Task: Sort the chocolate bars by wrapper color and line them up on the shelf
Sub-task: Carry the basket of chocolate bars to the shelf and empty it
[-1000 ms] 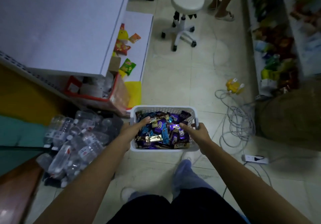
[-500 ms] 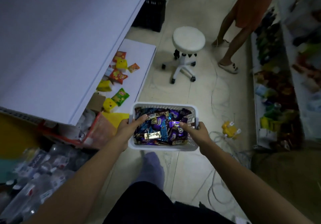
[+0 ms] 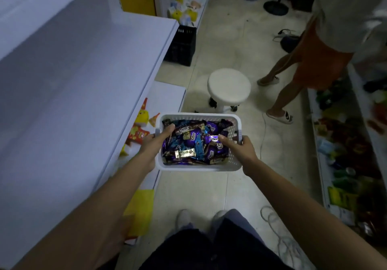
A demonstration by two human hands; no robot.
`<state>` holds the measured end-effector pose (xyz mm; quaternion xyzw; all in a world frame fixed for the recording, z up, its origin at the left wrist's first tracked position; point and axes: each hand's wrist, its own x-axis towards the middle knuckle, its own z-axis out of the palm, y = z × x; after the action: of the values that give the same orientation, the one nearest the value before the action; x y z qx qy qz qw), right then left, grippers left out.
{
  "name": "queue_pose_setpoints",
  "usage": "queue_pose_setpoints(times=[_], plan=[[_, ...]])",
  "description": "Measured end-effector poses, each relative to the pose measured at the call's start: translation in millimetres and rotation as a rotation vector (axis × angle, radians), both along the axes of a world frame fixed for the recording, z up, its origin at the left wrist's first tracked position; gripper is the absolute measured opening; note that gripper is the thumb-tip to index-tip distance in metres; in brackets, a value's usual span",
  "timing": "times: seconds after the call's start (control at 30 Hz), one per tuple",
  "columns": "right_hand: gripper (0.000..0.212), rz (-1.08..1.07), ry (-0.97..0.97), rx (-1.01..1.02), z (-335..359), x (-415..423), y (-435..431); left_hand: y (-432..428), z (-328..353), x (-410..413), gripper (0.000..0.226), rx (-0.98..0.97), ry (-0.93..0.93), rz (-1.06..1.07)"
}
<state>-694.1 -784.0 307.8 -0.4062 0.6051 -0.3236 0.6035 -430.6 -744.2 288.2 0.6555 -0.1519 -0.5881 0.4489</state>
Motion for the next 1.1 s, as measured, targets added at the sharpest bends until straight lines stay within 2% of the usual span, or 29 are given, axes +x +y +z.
queue_pose_setpoints(times=[0.07,0.2,0.33,0.43,0.5,0.63,0.8,0.9,0.93,1.1], plan=[[0.028,0.028,-0.001,-0.012,3,11,-37,-28,9,9,0.118,-0.017,-0.001,0.037],[0.045,0.142,-0.008,-0.017,3,30,-114,-85,15,25,0.115,-0.048,0.003,0.116],[0.043,0.251,-0.021,-0.012,-1,45,-203,-145,11,36,0.109,-0.023,-0.006,0.214],[0.085,0.323,0.055,-0.008,-10,51,-272,-191,19,30,0.1,-0.009,-0.027,0.297],[0.094,0.378,0.062,-0.006,-14,53,-316,-219,31,20,0.095,-0.02,-0.053,0.348],[0.086,0.461,0.044,-0.019,-1,69,-387,-267,52,8,0.081,-0.026,-0.056,0.428],[0.091,0.544,0.015,-0.011,6,107,-447,-302,62,21,0.072,-0.006,-0.017,0.538],[0.069,0.618,0.013,-0.006,10,143,-474,-316,61,39,0.062,0.007,-0.114,0.56],[0.063,0.617,0.002,-0.005,12,156,-480,-320,60,49,0.068,-0.008,-0.173,0.547],[0.065,0.627,0.021,-0.041,20,223,-508,-336,45,100,0.107,-0.015,-0.422,0.558]])
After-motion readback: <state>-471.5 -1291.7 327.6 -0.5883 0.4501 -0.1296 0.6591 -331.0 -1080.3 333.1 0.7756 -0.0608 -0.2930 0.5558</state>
